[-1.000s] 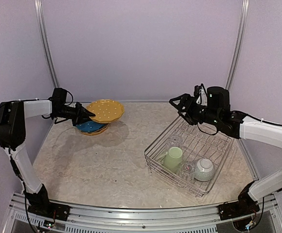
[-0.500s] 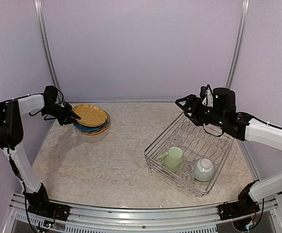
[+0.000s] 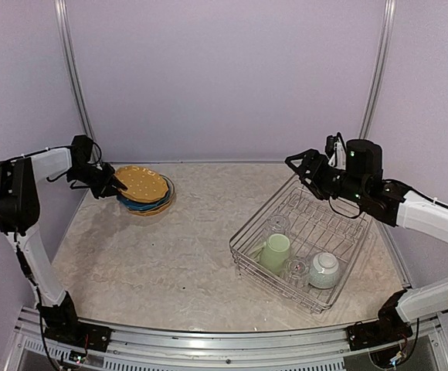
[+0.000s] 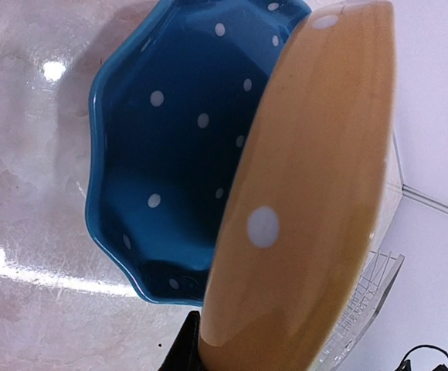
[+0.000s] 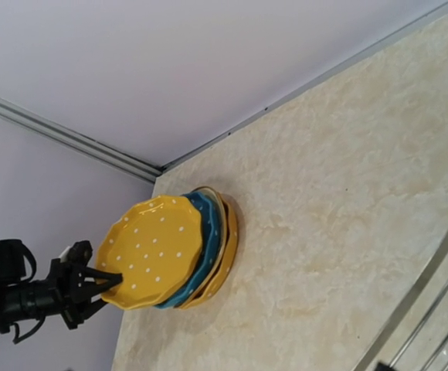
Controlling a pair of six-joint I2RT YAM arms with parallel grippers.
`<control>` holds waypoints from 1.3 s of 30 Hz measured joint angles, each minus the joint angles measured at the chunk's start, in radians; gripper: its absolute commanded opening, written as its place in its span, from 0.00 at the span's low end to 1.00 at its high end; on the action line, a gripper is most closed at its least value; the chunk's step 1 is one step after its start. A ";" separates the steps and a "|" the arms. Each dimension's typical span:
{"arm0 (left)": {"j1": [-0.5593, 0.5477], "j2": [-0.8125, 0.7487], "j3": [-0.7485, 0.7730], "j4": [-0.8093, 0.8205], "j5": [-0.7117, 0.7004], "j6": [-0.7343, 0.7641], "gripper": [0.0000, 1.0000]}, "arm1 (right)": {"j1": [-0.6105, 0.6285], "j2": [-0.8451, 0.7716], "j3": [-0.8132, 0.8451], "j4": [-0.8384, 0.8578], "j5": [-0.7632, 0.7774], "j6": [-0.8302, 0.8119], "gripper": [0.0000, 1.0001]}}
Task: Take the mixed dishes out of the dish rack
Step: Place the plate on the plate.
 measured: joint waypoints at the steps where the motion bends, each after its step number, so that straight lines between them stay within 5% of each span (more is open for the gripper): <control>1: 0.000 0.006 0.003 0.001 0.001 0.001 0.06 | 0.000 0.000 0.000 -0.001 0.000 -0.002 0.80; 13: 0.004 0.028 0.026 0.011 0.030 0.018 0.52 | -0.005 -0.014 -0.014 -0.023 0.005 -0.013 0.80; 22: 0.001 0.015 0.038 0.002 0.010 0.036 0.74 | -0.041 -0.043 -0.044 -0.050 -0.003 -0.019 0.88; 39: -0.018 -0.138 0.019 0.022 -0.076 0.051 0.91 | -0.026 0.118 0.080 -0.277 -0.032 -0.277 0.88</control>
